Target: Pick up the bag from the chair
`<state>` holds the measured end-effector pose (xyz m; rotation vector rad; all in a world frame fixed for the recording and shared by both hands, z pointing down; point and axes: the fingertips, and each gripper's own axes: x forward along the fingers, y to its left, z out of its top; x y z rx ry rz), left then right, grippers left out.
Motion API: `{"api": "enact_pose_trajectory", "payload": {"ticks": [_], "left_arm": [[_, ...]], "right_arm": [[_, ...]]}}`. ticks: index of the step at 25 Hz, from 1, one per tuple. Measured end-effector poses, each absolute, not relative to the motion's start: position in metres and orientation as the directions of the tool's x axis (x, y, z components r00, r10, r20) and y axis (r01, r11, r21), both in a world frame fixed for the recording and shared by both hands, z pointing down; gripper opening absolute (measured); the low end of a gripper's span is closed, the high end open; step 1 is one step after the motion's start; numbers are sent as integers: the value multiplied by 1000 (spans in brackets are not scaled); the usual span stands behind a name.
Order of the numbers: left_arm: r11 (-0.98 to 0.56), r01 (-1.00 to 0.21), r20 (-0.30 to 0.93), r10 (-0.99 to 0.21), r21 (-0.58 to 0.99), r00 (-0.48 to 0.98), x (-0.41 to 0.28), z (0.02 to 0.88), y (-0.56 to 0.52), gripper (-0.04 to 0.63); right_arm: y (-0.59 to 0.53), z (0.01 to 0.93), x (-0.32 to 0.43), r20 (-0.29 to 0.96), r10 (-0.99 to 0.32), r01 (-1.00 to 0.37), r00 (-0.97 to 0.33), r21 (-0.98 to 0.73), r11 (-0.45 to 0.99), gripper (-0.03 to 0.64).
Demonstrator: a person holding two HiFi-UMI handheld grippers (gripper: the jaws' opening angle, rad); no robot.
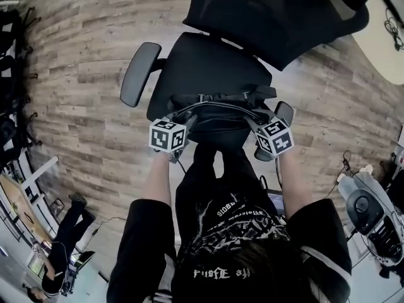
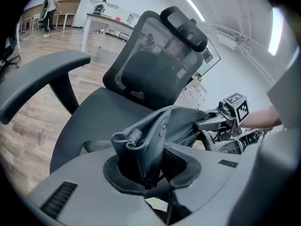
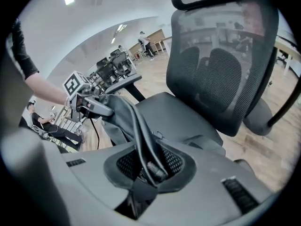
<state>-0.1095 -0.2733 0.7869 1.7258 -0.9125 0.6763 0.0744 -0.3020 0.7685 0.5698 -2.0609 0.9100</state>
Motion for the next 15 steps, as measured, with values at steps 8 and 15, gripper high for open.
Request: {"api": "enact_pose_trajectory", "payload": {"ticks": [8,15], "left_arm": [[-219,-844,784,-313,490,537,-108,755,-251,80],[-238,-854,775,-360,463,520,-102,726,-235,80]], "right_arm": [[-281,735,77,809,-153,-683,-568,-360,636,64],[-262,702,83,800,-219,-697,-559,-310,647,64]]}}
